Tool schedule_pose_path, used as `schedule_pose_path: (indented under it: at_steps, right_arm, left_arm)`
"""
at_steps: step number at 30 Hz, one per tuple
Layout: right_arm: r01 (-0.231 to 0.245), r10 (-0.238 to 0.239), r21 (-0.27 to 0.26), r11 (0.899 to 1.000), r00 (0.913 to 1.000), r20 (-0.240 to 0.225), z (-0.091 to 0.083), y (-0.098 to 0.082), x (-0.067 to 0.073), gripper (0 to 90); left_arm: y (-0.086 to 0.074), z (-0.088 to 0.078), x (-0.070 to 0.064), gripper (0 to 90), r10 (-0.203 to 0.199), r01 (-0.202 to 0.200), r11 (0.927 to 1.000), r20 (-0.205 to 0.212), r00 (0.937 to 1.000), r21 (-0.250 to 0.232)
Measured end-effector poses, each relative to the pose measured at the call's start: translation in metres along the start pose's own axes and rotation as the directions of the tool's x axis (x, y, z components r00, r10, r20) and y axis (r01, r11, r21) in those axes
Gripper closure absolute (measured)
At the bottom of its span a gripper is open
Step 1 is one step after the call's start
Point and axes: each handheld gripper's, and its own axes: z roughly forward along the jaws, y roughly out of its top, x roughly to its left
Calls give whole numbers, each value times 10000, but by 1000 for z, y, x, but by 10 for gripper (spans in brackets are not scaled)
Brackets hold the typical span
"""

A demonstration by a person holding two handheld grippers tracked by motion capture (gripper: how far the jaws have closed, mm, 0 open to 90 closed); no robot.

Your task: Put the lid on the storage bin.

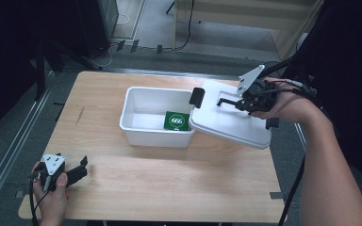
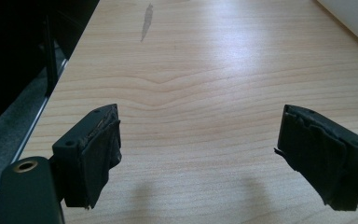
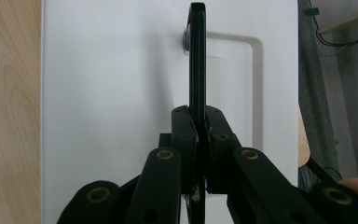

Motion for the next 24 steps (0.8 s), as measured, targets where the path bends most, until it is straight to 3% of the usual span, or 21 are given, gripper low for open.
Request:
schedule_pose_path:
  at_steps: [24]
  right_arm:
    - [1007, -1027, -398, 9941, 9933, -525, 29, 75, 8, 855]
  left_arm:
    - [0, 0, 1, 136, 7, -7, 10000, 145, 9999, 12]
